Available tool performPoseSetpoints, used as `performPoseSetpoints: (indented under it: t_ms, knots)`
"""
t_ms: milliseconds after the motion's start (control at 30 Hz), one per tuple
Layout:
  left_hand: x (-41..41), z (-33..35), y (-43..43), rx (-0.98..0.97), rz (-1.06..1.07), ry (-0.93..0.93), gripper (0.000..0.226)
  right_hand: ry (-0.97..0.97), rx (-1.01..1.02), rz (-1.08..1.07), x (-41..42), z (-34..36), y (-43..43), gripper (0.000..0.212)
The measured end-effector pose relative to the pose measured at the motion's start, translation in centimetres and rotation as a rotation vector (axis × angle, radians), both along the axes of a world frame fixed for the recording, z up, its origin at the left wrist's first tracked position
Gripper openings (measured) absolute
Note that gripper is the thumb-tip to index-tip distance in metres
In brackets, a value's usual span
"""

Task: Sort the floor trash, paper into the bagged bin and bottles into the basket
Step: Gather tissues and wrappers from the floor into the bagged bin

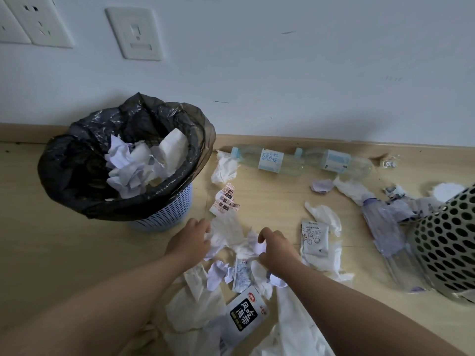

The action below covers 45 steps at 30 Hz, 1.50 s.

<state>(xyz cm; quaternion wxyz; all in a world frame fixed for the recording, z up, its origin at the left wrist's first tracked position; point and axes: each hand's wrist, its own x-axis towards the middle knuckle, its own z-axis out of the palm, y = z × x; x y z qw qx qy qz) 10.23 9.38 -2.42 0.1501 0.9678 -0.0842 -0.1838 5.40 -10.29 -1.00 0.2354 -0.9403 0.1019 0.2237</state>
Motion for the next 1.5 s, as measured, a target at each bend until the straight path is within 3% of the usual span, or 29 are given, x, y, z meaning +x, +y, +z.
performPoseSetpoints:
  t_ms: [100,200,267,367,467,700,800,900,1000,1100,1233,1333,1400,1500]
  knots:
    - [0.1,0.0,0.2,0.052,-0.016,-0.058,0.016,0.015,-0.08,0.019,-0.1,0.0,0.6,0.046]
    - [-0.3,0.1,0.5,0.117,-0.293,-0.004,0.006,0.084,-0.1,0.083,-0.1,-0.1,0.8,0.063]
    - [-0.8,-0.6,0.8,0.192,-0.441,0.065,0.027,0.165,-0.095,0.16,-0.2,-0.3,1.0,0.074]
    - [-1.2,-1.1,0.9,0.218,-0.425,0.173,0.057,0.295,-0.1,0.234,-0.6,-0.4,1.1,0.082]
    - [-1.2,-0.9,0.9,0.236,-0.405,0.223,0.067,0.323,-0.137,0.264,-0.7,-0.5,1.0,0.076]
    - [-0.9,-1.0,1.3,0.266,-0.344,0.091,0.017,0.192,-0.252,0.278,-0.9,-0.6,0.0,0.033]
    - [-0.9,-1.2,1.3,0.272,-0.311,0.024,0.013,0.166,-0.264,0.232,-0.8,-0.5,-0.4,0.031]
    - [-0.3,-1.1,1.1,0.105,-0.157,-0.002,0.018,0.132,-0.24,0.16,-0.3,0.0,-0.9,0.031]
    - [0.7,-0.1,0.8,-0.025,-0.063,-0.065,0.032,0.105,-0.193,0.101,0.2,0.4,-1.3,0.039]
    - [1.2,1.1,0.2,-0.017,-0.077,-0.164,0.047,0.105,-0.164,0.109,0.2,0.4,-1.7,0.058]
    - [1.3,2.5,0.2,0.052,-0.234,-0.399,0.054,0.137,-0.169,0.226,-0.4,0.1,-1.4,0.078]
    - [0.9,3.2,0.3,0.033,-0.612,-0.569,0.066,0.195,-0.169,0.297,-1.2,-0.5,-0.8,0.075]
    - [0.5,2.5,0.0,0.093,-0.773,-0.359,0.069,0.243,-0.183,0.316,-1.8,-0.7,-0.5,0.073]
    - [-0.6,0.5,-0.6,0.307,-0.84,-0.112,0.066,0.213,-0.242,0.336,-2.1,-0.7,-0.2,0.06]
